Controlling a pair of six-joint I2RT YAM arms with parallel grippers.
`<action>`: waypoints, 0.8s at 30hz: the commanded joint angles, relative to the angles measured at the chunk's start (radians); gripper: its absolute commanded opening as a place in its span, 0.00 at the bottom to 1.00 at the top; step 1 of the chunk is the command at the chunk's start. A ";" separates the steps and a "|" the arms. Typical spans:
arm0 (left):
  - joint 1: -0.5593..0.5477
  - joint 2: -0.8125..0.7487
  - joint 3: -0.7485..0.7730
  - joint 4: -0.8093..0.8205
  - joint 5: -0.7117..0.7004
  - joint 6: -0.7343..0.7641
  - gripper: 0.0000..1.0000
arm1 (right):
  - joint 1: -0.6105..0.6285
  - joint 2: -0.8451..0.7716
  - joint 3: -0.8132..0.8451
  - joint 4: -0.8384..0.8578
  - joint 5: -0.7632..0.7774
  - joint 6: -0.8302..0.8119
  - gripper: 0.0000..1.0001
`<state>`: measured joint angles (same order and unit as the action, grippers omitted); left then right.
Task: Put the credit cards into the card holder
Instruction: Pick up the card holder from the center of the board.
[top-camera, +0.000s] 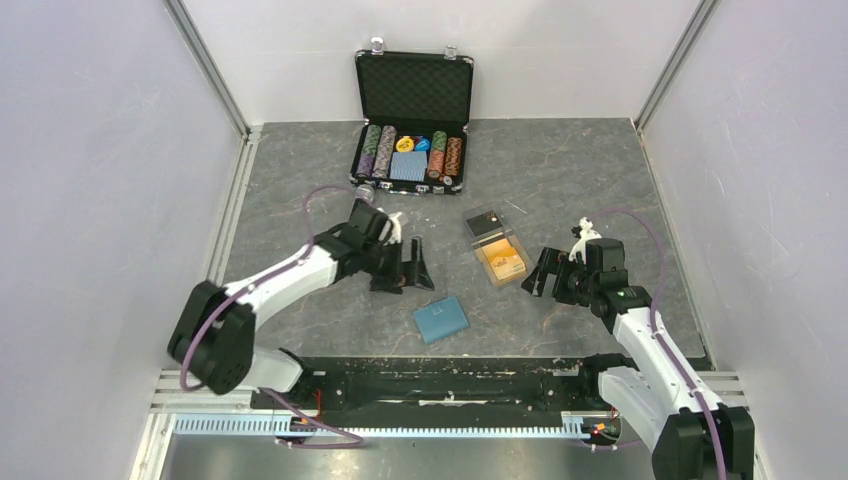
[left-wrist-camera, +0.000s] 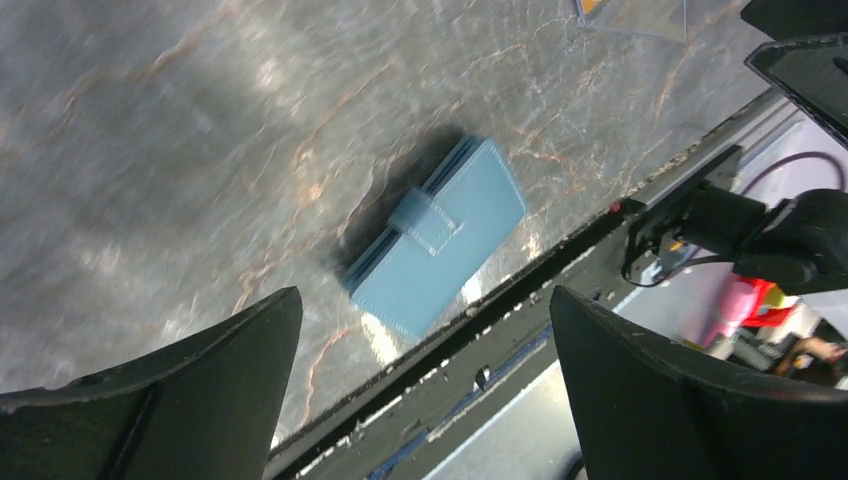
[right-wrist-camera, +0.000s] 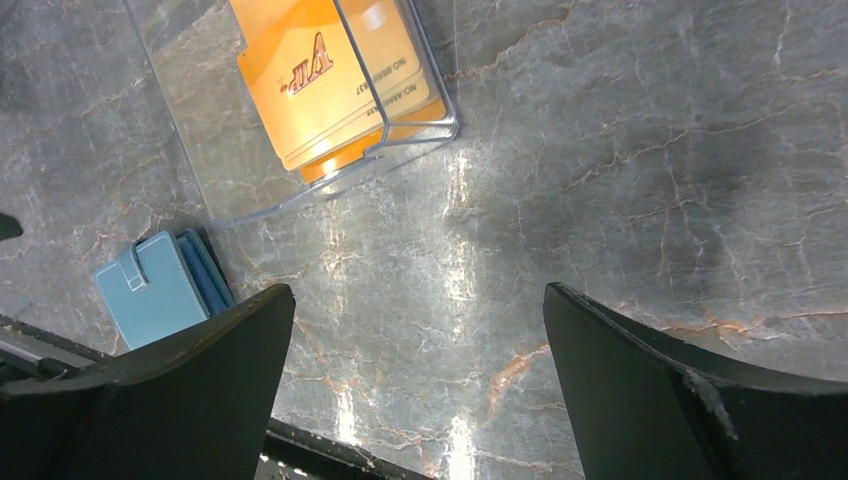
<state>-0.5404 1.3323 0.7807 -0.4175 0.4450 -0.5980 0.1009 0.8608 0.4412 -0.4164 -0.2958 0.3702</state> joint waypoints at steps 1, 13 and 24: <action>-0.092 0.145 0.150 -0.039 -0.077 0.123 0.99 | 0.003 -0.022 -0.009 -0.010 -0.024 0.011 0.98; -0.200 0.354 0.223 -0.095 -0.085 0.224 0.77 | 0.003 -0.029 -0.028 -0.040 -0.022 -0.002 0.98; -0.240 0.336 0.116 -0.045 -0.074 0.181 0.42 | 0.003 -0.017 -0.032 -0.024 -0.037 0.002 0.98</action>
<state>-0.7685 1.6871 0.9371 -0.4965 0.3668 -0.4221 0.1009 0.8455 0.4103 -0.4538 -0.3157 0.3733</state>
